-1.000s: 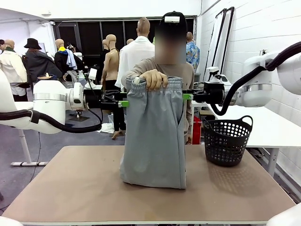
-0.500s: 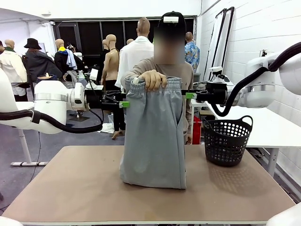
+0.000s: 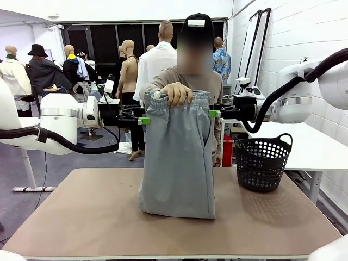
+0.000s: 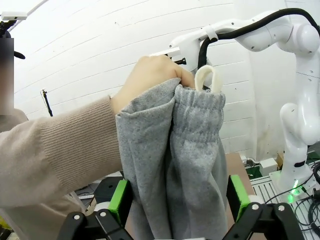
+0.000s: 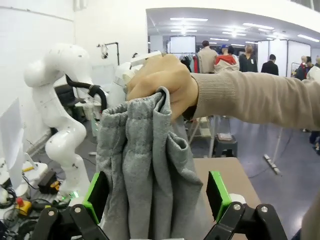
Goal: Fold the training pants.
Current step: Release the ends of the Training pants and then grab the overlapped ends.
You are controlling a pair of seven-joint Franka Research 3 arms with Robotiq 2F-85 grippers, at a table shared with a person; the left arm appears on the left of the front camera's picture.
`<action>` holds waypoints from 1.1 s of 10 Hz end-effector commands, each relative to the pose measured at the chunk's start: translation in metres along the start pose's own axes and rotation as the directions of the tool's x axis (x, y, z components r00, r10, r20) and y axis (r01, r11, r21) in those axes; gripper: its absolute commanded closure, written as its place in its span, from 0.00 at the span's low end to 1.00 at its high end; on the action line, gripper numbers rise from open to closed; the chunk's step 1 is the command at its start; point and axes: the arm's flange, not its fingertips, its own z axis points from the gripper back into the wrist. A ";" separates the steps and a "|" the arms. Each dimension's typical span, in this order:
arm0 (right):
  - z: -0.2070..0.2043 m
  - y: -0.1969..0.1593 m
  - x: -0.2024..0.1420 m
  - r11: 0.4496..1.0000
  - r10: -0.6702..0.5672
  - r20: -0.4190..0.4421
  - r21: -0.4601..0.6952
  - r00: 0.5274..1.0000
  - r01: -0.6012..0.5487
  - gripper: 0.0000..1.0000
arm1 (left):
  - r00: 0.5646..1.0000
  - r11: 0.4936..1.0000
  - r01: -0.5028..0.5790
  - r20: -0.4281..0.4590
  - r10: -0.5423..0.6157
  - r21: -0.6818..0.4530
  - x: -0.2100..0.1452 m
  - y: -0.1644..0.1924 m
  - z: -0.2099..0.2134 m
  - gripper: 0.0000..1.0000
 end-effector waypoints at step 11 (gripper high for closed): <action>-0.022 0.008 -0.008 1.000 -0.003 -0.058 -0.026 0.998 0.001 0.00 | 0.999 1.000 -0.023 -0.029 0.023 0.005 0.002 0.029 -0.007 0.00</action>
